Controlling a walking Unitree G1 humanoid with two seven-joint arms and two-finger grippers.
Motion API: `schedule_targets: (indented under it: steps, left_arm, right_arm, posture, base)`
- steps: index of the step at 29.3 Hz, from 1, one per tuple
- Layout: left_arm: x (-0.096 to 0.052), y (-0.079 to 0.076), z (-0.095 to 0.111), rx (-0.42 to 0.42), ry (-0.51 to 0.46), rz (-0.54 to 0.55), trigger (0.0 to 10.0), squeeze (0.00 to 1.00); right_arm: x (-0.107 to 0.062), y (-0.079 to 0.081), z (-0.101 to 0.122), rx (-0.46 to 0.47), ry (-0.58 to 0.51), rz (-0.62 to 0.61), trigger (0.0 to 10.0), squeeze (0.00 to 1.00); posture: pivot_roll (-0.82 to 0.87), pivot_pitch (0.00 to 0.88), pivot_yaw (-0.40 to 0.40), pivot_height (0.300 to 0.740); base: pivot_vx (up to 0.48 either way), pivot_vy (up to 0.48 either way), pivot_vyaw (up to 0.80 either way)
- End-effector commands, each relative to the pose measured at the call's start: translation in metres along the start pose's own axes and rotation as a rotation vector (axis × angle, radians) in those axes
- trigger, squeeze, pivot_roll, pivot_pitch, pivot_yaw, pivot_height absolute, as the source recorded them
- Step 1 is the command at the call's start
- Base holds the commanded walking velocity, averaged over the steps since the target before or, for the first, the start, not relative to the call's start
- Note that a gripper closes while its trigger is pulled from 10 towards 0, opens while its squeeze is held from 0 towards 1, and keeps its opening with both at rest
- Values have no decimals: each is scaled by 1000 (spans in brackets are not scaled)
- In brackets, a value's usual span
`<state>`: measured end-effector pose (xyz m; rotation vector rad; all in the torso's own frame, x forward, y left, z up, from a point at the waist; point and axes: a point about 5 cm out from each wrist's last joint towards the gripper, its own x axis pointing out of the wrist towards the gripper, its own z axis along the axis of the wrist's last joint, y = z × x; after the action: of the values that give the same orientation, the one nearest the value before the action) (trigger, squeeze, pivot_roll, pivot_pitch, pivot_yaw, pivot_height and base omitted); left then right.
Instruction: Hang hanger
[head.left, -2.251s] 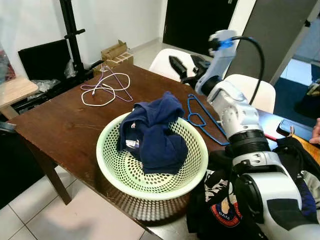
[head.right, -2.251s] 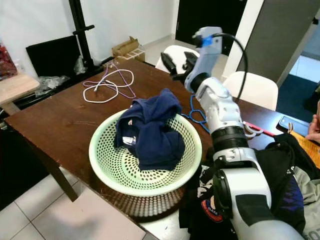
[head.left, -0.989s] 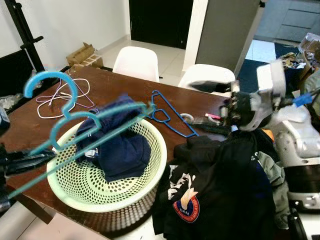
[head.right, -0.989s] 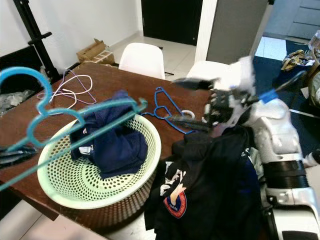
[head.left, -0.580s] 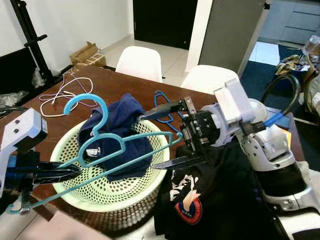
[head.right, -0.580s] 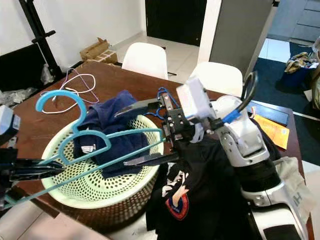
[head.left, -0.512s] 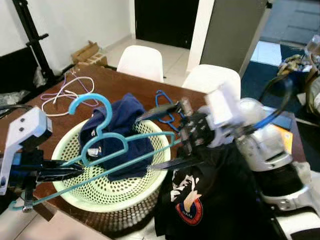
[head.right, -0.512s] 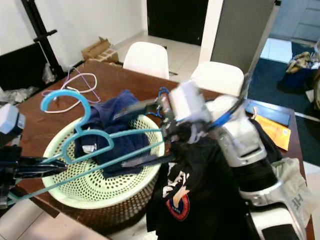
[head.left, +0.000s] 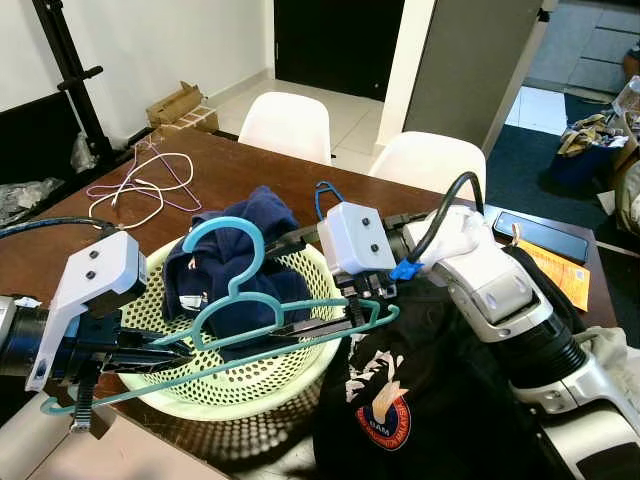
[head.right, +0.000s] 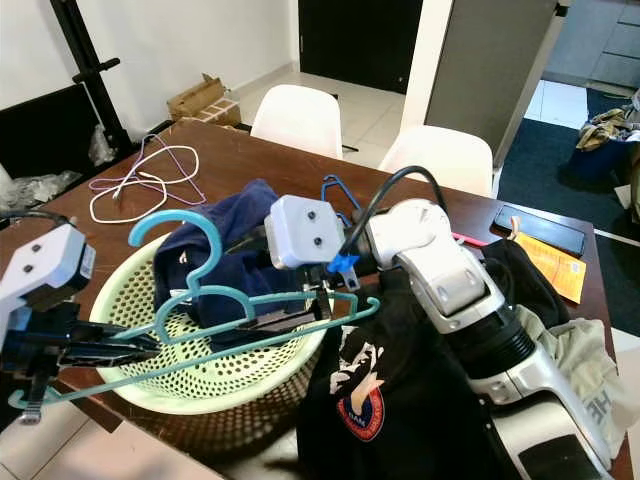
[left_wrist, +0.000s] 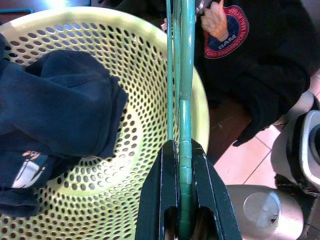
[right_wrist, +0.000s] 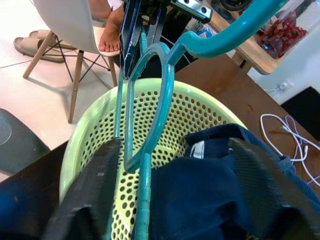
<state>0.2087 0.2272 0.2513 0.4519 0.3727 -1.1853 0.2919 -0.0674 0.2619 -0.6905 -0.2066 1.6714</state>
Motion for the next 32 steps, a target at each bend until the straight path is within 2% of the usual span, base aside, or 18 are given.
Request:
schedule_targets:
  steps: [1,4,6,20,21,32]
  left_arm:
    - [1,0,2,20,23,-18,10000,0]
    - [1,0,2,20,23,-18,10000,0]
    - [1,1,0,27,44,-14,10000,0]
    - [3,5,-2,45,69,-4,10000,0]
    - [4,5,0,27,41,-10,10000,992]
    - [4,4,6,21,-9,-23,10000,1000]
  right_arm:
    - [-3,4,3,3,-12,53,0,0]
    - [-3,4,3,3,-12,53,0,0]
    - [-4,9,6,11,-36,101,0,0]
    - [-3,10,9,24,-56,112,0,0]
    - [-3,10,9,25,-61,110,0,0]
    - [-3,9,10,27,-71,100,0,0]
  posture:
    - [191,0,-74,740]
    - [191,0,-74,740]
    - [188,0,-71,740]
    - [187,0,-71,740]
    - [188,0,-72,740]
    - [189,0,-74,740]
  base:
    - [0,0,0]
    - [0,0,0]
    - [0,0,0]
    - [0,0,0]
    - [0,0,0]
    - [0,0,0]
